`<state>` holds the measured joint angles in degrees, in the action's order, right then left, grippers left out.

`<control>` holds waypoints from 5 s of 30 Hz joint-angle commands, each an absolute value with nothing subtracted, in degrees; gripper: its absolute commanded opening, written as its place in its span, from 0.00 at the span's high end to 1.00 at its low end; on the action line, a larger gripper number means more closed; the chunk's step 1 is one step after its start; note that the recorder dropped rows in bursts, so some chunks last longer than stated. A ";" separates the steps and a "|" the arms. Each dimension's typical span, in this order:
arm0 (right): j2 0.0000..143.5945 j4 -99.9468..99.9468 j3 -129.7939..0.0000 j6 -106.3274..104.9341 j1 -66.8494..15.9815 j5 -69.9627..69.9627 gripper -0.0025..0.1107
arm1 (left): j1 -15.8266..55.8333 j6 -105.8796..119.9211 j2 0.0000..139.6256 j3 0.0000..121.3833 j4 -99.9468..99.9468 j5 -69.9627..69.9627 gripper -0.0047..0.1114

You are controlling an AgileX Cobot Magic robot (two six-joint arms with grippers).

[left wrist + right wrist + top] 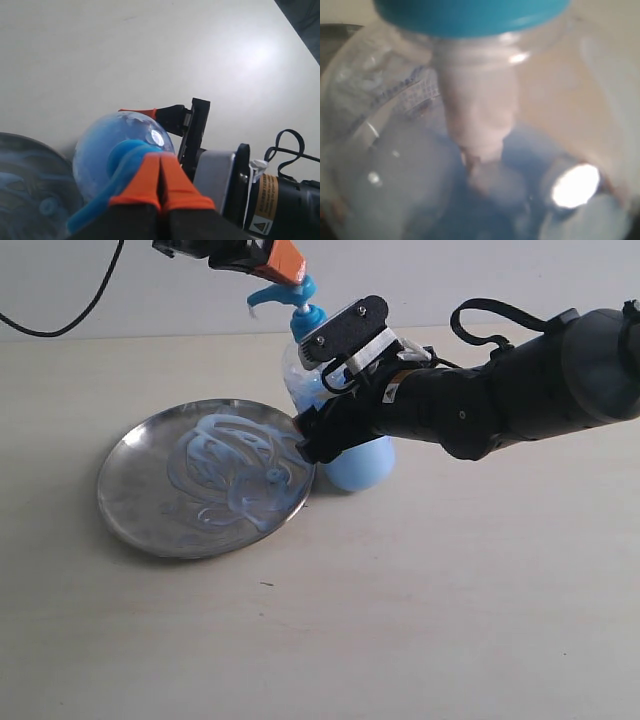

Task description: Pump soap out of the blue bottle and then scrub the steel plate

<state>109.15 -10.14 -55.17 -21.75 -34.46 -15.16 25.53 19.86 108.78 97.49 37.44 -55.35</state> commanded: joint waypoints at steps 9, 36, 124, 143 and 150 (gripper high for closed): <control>108.73 -8.79 -55.76 -22.95 -34.67 -18.07 0.98 | 26.46 19.08 114.43 94.62 32.02 -63.70 0.96; 108.73 -8.79 -55.76 -22.84 -34.67 -18.15 0.98 | 26.35 19.68 108.49 102.66 30.22 -62.43 0.96; 106.73 0.00 -44.28 -11.51 -29.16 -29.18 0.40 | 16.34 13.72 94.60 106.01 22.62 -52.11 0.96; 106.73 -10.80 -44.28 -12.31 -29.16 -28.79 0.18 | 16.34 13.72 94.60 106.01 22.84 -52.33 0.96; 106.73 -14.58 -44.28 -12.40 -29.16 -28.52 0.18 | 16.34 13.72 94.60 106.01 22.95 -52.33 0.96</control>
